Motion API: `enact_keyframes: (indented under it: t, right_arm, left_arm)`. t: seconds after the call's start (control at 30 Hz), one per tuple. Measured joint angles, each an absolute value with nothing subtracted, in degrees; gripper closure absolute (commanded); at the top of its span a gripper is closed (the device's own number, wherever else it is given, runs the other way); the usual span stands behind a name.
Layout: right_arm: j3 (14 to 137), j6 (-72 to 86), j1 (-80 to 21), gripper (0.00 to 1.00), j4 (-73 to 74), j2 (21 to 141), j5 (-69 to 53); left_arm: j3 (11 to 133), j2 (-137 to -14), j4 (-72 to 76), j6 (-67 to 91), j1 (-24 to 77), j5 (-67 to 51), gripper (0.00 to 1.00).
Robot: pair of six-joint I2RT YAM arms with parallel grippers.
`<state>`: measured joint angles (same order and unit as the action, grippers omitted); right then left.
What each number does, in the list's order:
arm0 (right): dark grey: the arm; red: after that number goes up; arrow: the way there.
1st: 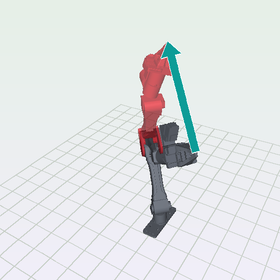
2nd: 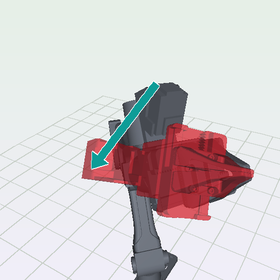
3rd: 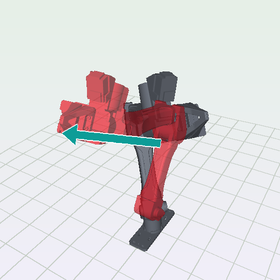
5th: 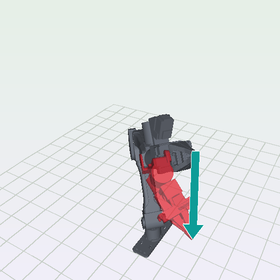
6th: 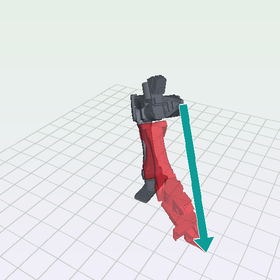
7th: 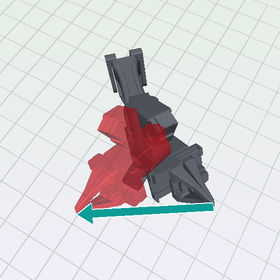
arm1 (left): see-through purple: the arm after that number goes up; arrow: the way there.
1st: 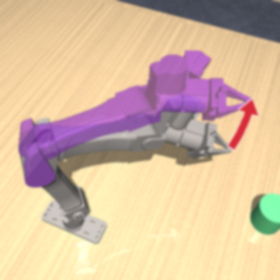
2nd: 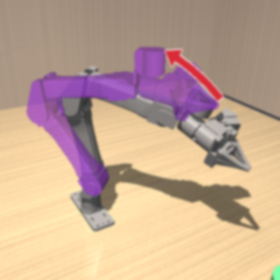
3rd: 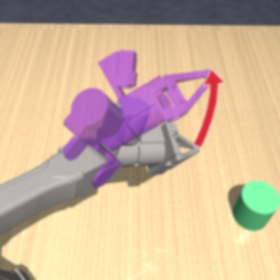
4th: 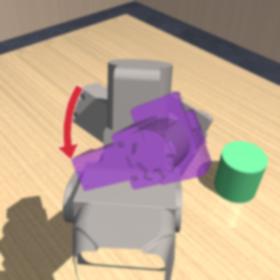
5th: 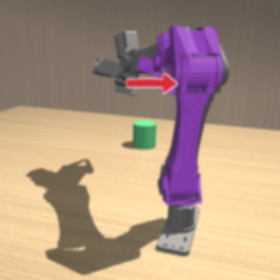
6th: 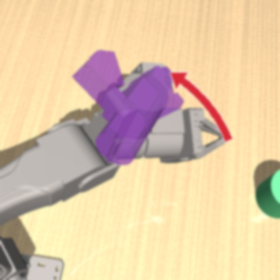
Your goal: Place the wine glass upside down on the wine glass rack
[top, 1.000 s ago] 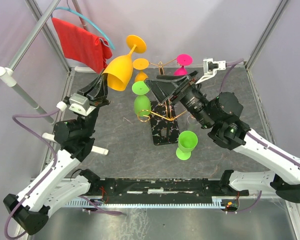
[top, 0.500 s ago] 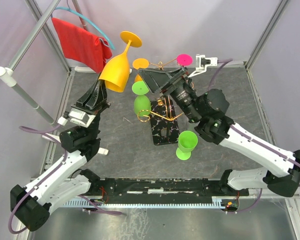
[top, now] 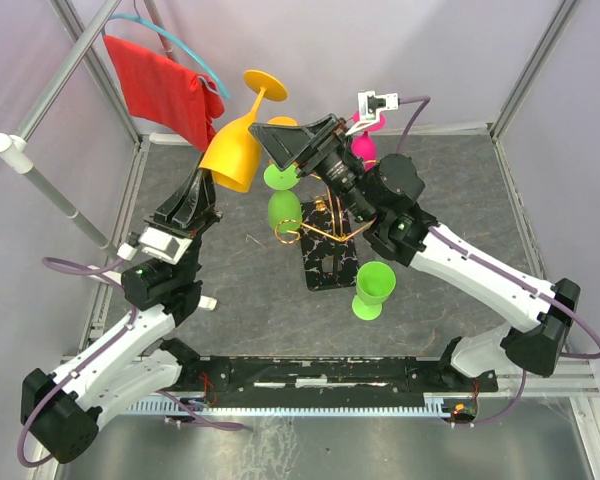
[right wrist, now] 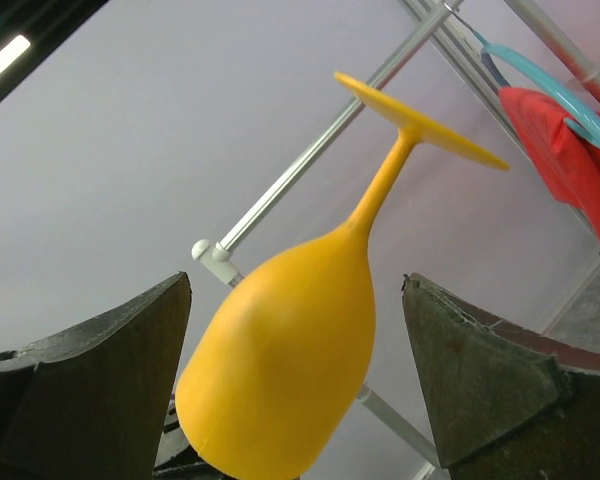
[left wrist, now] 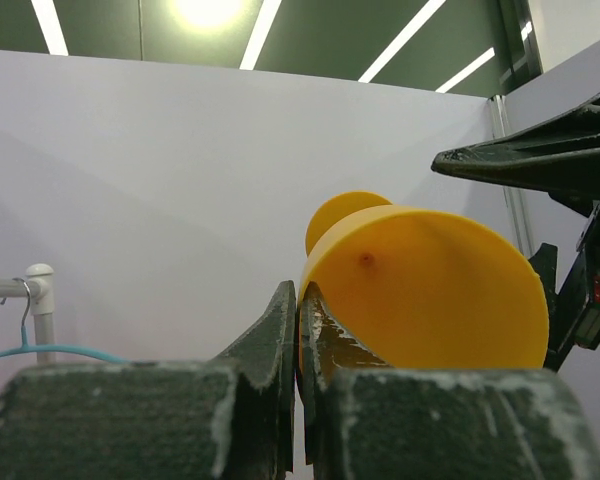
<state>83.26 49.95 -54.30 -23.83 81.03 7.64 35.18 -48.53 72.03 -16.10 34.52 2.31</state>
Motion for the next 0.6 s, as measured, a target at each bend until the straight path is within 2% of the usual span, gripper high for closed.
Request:
enact_keyframes:
  t: [0.6]
  right_arm:
    - [87.2, 54.5, -52.4, 0.34, -26.9, 86.5, 3.9]
  left_arm:
    - [34.2, -48.4, 73.5, -16.1, 34.5, 0.9, 0.95]
